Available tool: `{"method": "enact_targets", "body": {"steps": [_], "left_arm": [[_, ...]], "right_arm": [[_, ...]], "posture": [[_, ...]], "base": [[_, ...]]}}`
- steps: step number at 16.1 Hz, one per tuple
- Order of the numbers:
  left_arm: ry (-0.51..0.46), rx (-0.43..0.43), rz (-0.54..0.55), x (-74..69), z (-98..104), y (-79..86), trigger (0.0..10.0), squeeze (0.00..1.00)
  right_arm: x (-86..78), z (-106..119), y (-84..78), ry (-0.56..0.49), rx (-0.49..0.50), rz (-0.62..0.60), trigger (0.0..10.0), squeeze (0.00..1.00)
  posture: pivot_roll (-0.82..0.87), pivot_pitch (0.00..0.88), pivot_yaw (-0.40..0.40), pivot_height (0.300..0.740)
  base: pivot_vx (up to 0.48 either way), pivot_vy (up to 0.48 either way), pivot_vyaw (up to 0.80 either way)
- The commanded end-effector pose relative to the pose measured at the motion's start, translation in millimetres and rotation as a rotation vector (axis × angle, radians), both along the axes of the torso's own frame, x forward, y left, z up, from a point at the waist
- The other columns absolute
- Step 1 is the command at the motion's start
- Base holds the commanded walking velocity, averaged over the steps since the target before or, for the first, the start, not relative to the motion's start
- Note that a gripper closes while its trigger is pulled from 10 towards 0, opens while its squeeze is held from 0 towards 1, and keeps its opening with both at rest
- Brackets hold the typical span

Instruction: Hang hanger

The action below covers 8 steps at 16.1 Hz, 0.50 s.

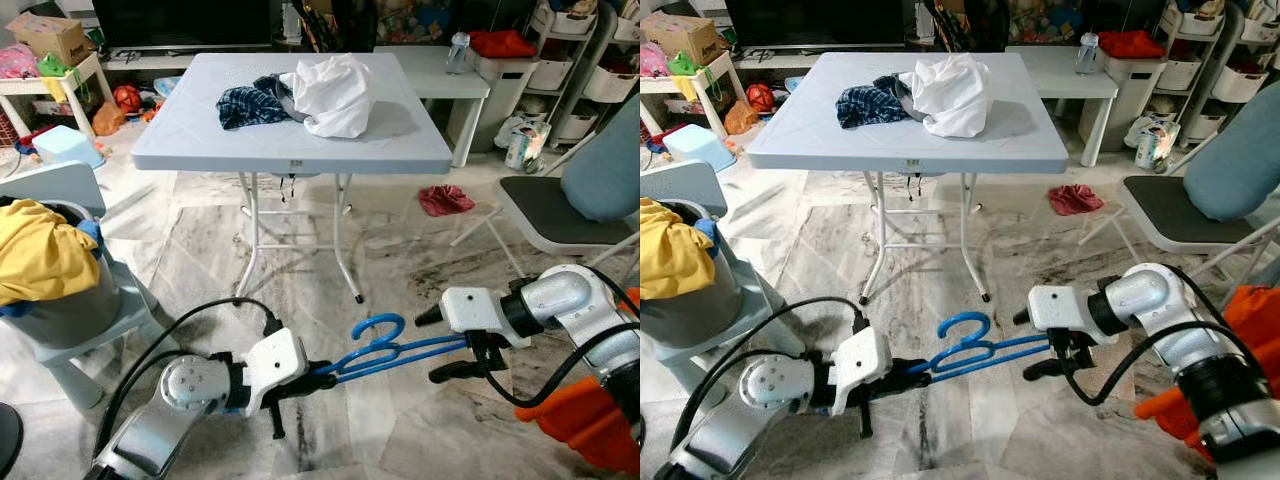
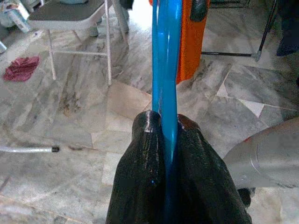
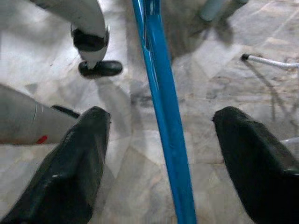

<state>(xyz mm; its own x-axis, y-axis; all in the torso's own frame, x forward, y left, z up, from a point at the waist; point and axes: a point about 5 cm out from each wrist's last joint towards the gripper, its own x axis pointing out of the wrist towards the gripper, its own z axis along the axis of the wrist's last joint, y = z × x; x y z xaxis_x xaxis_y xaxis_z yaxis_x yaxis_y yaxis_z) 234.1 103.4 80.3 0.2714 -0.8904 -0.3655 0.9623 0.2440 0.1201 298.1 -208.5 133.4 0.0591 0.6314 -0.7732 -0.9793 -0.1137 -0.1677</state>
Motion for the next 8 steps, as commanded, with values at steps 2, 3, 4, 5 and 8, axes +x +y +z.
{"method": "enact_targets", "body": {"steps": [2,3,4,5,8], "left_arm": [[-0.01,0.01,-0.016,1.7,-0.3,-1.6,10.0,0.0],[-0.013,0.008,-0.018,2.9,-1.0,-2.6,10.0,0.0],[-0.014,0.007,-0.02,3.1,-1.1,-3.6,10.0,0.0],[-0.017,0.007,-0.024,3.0,-1.2,-4.5,10.0,0.0],[-0.02,0.012,-0.038,2.0,-1.7,-5.1,10.0,0.0]], "right_arm": [[3.4,7.3,-2.5,-0.015,-0.044,0.033,0.0,0.0],[5.4,6.0,-3.2,-0.023,-0.063,0.035,0.0,0.0],[6.1,4.8,-3.0,-0.026,-0.067,0.033,0.0,0.0],[6.7,3.5,-2.8,-0.028,-0.068,0.03,0.0,0.0],[7.4,-0.9,-7.0,-0.029,-0.109,0.034,0.0,0.0]], "posture": [[-0.12,0.0,0.008,0.74],[-0.12,0.0,0.011,0.74],[-0.12,0.0,0.011,0.74],[-0.13,0.0,0.012,0.74],[-0.12,0.0,0.012,0.74]], "base": [[0.0,0.0,0.0],[0.0,0.0,0.0],[0.0,0.0,0.0],[0.0,0.0,0.0],[0.0,0.0,0.0]]}}
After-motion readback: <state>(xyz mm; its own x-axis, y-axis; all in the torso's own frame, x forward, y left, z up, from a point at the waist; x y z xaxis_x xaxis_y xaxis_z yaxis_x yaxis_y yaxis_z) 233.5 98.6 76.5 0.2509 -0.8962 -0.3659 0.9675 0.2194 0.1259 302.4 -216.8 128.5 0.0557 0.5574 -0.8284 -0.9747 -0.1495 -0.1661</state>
